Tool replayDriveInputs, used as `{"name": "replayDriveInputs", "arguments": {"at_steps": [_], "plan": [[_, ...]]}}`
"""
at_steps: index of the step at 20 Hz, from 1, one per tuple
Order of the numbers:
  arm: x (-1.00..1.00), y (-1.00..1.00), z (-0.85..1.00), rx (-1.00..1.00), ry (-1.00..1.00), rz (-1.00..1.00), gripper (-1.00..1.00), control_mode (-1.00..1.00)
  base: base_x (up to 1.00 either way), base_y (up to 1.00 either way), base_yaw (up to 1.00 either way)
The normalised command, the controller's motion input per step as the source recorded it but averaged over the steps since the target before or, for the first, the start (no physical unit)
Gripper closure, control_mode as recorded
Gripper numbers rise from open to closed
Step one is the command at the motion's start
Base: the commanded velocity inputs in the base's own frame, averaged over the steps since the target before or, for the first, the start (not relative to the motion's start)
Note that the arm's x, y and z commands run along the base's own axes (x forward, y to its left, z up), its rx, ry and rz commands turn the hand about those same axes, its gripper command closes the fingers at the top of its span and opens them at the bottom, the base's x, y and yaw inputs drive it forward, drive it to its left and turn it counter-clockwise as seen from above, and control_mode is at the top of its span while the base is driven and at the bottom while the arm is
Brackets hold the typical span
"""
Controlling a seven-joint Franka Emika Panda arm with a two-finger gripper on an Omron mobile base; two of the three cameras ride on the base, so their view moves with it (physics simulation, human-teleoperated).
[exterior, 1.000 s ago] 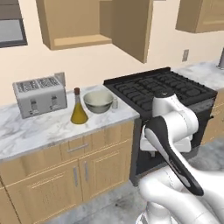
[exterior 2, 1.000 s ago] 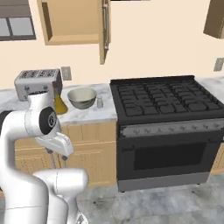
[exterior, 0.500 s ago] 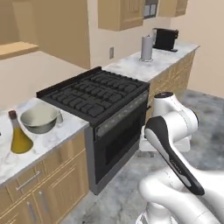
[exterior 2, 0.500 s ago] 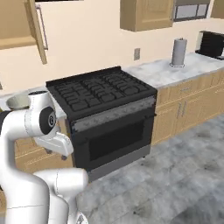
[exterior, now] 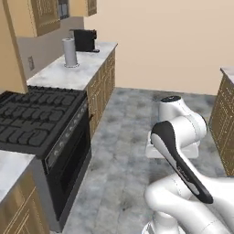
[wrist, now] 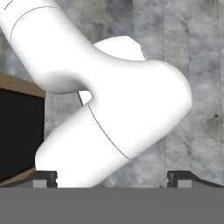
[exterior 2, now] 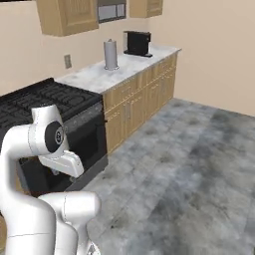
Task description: Retrieve the bottle and the shaker from the cabinet and place them next to the mixing bowl on the counter. Then add garlic from the fridge to the mixing bowl.
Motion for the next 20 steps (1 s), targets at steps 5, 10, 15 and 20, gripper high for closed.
{"name": "replayDriveInputs", "arguments": {"at_steps": [5, 10, 15, 20], "plan": [[0.0, 0.0, 0.0, 0.0, 0.0, 0.0, -1.0, 1.0, -0.05, 0.0, -0.73], [0.0, 0.0, 0.0, 0.0, 0.0, 0.0, -1.0, 1.0, 0.0, -0.05, -0.9], [0.0, 0.0, 0.0, 0.0, 0.0, 0.0, -1.0, 1.0, 0.0, -0.04, -0.99], [0.0, 0.0, 0.0, 0.0, 0.0, 0.0, -1.0, 1.0, 0.0, 0.0, -1.0]]}}
